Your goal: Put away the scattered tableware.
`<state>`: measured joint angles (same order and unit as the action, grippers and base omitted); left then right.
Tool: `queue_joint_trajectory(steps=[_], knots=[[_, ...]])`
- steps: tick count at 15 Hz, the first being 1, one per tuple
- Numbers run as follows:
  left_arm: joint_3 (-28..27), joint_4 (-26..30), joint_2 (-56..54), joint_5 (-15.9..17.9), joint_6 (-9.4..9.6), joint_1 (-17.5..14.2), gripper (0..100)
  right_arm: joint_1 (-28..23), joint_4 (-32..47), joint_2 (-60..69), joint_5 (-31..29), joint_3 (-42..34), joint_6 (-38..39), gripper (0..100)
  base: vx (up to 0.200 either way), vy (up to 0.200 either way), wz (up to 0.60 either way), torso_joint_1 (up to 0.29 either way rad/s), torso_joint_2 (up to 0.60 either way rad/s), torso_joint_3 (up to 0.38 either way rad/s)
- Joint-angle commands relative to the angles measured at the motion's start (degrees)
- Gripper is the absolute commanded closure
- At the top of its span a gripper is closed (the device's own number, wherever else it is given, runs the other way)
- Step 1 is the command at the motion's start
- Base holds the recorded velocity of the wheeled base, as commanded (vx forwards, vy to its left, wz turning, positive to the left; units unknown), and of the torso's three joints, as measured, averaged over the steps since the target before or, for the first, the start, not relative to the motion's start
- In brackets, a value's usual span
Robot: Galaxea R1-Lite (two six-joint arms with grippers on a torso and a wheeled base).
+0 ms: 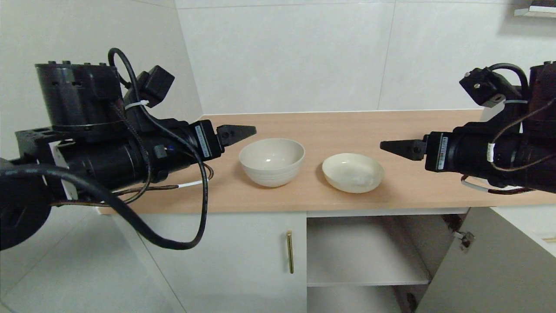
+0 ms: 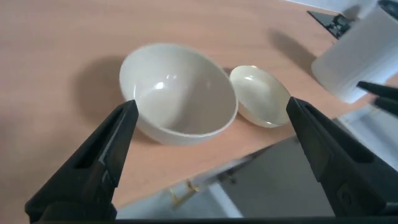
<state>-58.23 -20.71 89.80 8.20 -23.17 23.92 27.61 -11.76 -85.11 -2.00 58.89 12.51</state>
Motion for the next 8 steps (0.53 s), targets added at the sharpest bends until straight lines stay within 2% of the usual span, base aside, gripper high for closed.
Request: queue_joint_trajectory(steps=[1, 2, 4, 6, 8], knots=[[-3.64, 5.07, 2.14, -0.03, -2.58, -0.89, 0, -0.01, 1.39, -5.41, -4.33, 3.25, 0.32, 0, 0.0, 0.0, 0.0, 0.0, 0.0, 0.0], [-5.05, 8.76, 2.23, -0.21, -3.19, -1.15, 0, -0.01, 1.66, -6.2, -4.59, 3.6, 0.85, 0, 0.0, 0.0, 0.0, 0.0, 0.0, 0.0], [-6.63, 13.59, 3.37, -1.17, -3.19, -1.33, 0, -0.01, 1.74, -6.73, -4.86, 3.69, 1.2, 0, 0.0, 0.0, 0.0, 0.0, 0.0, 0.0], [-7.16, 13.77, 5.74, -3.02, -3.19, -1.33, 0, -0.01, 1.74, -6.47, -4.86, 3.51, 1.2, 0, 0.0, 0.0, 0.0, 0.0, 0.0, 0.0], [-7.77, 13.33, 8.99, -3.37, -3.28, -1.33, 0, 0.16, 1.39, -5.24, -4.33, 2.54, 1.2, 0, 0.0, 0.0, 0.0, 0.0, 0.0, 0.0]])
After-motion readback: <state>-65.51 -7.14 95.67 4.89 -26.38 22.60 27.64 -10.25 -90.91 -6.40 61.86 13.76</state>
